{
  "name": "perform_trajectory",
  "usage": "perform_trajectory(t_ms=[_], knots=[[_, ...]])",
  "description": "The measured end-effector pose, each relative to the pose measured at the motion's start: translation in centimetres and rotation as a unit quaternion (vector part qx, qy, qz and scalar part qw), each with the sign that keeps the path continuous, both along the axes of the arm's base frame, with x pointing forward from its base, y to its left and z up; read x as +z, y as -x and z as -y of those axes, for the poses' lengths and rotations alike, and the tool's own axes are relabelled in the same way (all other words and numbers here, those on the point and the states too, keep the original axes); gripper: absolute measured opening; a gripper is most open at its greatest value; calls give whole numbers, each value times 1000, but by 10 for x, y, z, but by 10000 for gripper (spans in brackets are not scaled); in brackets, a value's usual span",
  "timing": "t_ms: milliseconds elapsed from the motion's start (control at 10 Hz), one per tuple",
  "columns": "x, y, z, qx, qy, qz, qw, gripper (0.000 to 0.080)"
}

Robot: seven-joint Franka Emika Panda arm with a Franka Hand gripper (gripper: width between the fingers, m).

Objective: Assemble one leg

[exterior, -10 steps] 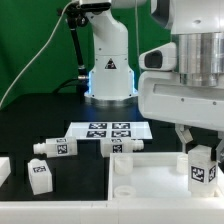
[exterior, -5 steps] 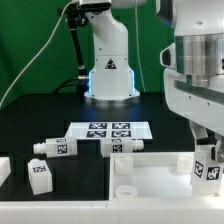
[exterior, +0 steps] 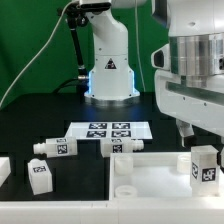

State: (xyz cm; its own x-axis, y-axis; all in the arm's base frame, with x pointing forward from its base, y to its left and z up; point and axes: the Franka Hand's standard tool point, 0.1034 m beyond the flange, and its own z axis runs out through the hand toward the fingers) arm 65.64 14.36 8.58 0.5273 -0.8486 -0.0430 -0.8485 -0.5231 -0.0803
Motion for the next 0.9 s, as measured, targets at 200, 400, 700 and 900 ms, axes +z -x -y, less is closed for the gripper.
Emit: perform_trajectory(t_ms=[200,400,700,900], knots=[[0,0,0,77,4,6,997,648],[0,0,1,143,8,11,990,648],[2,1,-4,290,35,19,956,648],[1,0,-4,396,46,28,917,648]])
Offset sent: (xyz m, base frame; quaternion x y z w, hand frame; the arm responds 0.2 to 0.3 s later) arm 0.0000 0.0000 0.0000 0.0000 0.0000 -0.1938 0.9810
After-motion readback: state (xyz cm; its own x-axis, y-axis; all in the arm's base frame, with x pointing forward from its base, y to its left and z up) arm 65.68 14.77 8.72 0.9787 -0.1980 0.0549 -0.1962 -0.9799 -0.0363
